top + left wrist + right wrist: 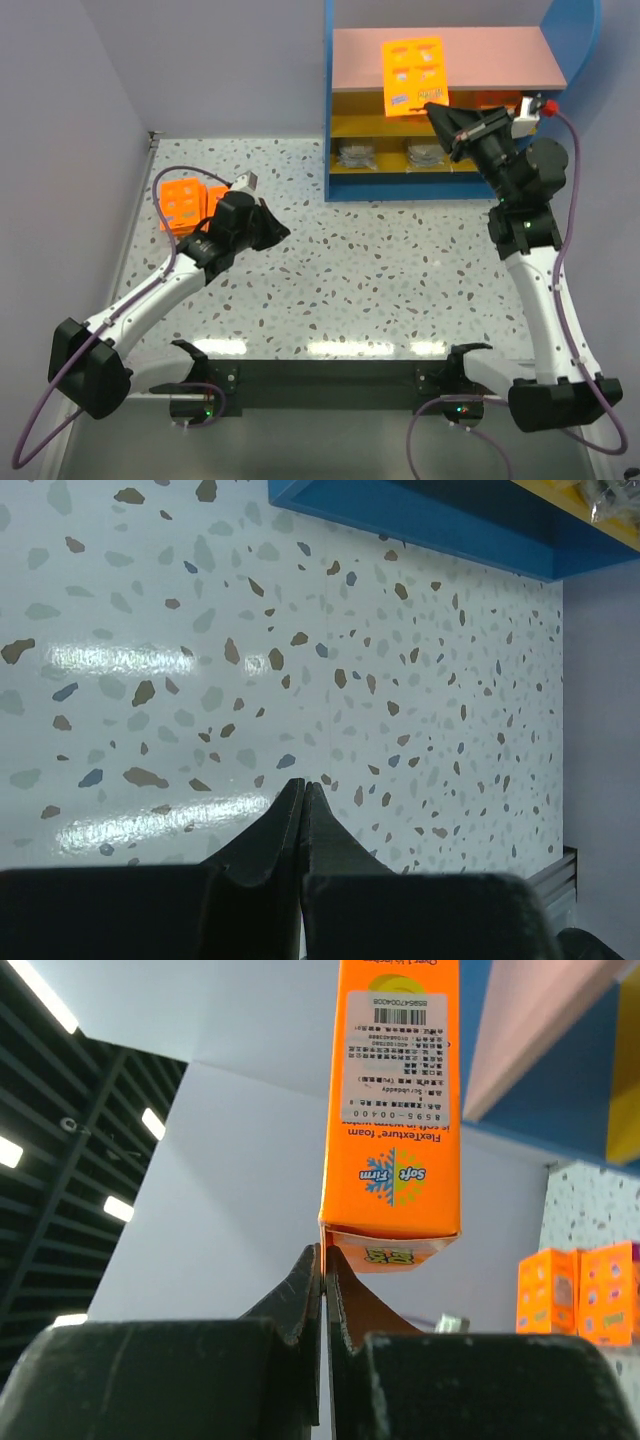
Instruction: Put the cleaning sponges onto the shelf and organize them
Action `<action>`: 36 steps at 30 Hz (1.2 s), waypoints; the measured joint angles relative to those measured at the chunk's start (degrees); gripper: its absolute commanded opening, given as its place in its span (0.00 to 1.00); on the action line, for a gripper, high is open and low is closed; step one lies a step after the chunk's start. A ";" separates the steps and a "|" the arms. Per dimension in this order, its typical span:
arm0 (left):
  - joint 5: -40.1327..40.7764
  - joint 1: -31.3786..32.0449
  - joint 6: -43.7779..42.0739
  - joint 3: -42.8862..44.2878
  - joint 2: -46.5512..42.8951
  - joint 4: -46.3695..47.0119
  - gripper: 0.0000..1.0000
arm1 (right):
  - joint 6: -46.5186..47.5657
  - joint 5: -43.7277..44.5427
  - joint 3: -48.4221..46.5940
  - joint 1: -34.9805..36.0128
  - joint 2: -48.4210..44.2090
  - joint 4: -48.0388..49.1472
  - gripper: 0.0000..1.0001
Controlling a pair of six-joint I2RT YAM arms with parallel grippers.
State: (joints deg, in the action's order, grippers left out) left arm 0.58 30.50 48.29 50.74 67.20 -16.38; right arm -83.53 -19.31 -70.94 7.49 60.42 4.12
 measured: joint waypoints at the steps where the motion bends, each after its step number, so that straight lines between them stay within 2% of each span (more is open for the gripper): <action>1: 0.00 -0.02 -0.07 0.00 -0.04 -0.13 0.00 | 0.02 -0.17 -2.03 -0.94 1.66 0.66 0.00; 9: -0.57 -0.17 -0.09 -0.07 -2.40 -1.62 0.00 | -2.01 -4.98 -19.61 -10.75 22.45 5.88 0.00; 15: -0.57 -0.59 0.00 -1.53 -6.78 -2.16 0.00 | -5.20 -9.05 -26.29 -19.50 33.38 5.53 0.00; 26: -0.63 -0.83 0.24 -3.41 -8.57 -2.58 0.00 | -11.98 -22.88 -36.17 -32.68 38.60 2.99 0.00; 30: -1.29 -0.83 0.46 -3.41 -8.22 -2.45 0.00 | -13.35 -27.28 -38.18 -35.04 39.74 2.32 0.00; 36: -2.23 -0.83 0.52 -3.41 -6.73 -1.92 0.00 | -12.90 -28.85 -39.08 -35.65 41.24 -2.43 0.00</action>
State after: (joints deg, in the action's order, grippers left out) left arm -1.65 29.67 48.82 47.33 60.47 -18.31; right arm -96.42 -48.16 -110.02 -28.16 101.67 1.69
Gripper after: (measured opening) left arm 0.015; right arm 0.014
